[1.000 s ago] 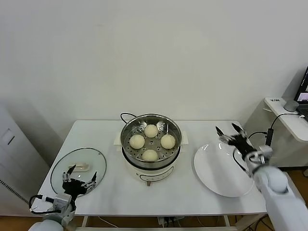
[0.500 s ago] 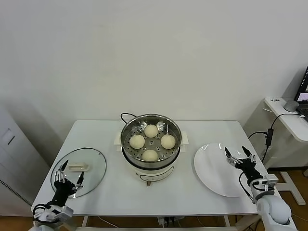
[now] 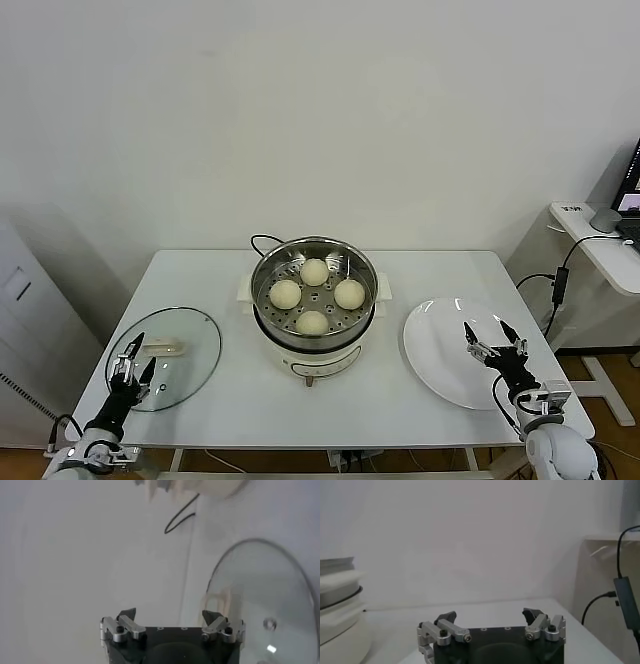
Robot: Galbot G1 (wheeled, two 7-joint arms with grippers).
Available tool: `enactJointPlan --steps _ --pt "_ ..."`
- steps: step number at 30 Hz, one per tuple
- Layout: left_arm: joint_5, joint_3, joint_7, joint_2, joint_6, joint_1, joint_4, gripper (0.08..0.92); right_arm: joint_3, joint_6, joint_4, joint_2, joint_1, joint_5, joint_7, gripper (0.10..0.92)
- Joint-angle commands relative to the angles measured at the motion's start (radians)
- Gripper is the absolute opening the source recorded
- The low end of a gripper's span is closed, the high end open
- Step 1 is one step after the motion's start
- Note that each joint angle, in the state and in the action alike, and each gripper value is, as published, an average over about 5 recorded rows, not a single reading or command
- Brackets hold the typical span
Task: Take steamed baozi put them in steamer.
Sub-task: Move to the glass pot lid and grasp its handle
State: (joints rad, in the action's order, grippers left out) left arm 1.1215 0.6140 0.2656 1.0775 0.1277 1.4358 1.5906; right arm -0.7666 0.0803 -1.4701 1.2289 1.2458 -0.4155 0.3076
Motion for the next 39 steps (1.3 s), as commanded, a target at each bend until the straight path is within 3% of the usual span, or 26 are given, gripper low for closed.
enactJointPlan --steps 1,19,29,32,39 --pt "0.238 0.020 0.070 0.018 0.081 -0.100 -0.153 0.823 -0.014 0.007 0.008 0.026 0.015 0.034 0.008 0.823" --pt "0.234 -0.017 0.063 0.030 0.073 -0.238 -0.244 0.823 -0.015 0.025 0.038 0.036 0.008 0.073 0.041 0.823" --pt "0.195 -0.020 0.046 0.041 0.075 -0.257 -0.270 0.823 0.001 0.026 0.054 0.030 -0.016 0.079 0.047 0.823" --pt "0.177 -0.023 0.044 0.040 0.083 -0.248 -0.260 0.796 -0.002 0.027 0.062 0.028 -0.018 0.080 0.051 0.823" --pt "0.129 -0.029 0.037 0.037 0.092 -0.232 -0.249 0.603 -0.003 0.030 0.078 0.029 -0.025 0.087 0.056 0.823"
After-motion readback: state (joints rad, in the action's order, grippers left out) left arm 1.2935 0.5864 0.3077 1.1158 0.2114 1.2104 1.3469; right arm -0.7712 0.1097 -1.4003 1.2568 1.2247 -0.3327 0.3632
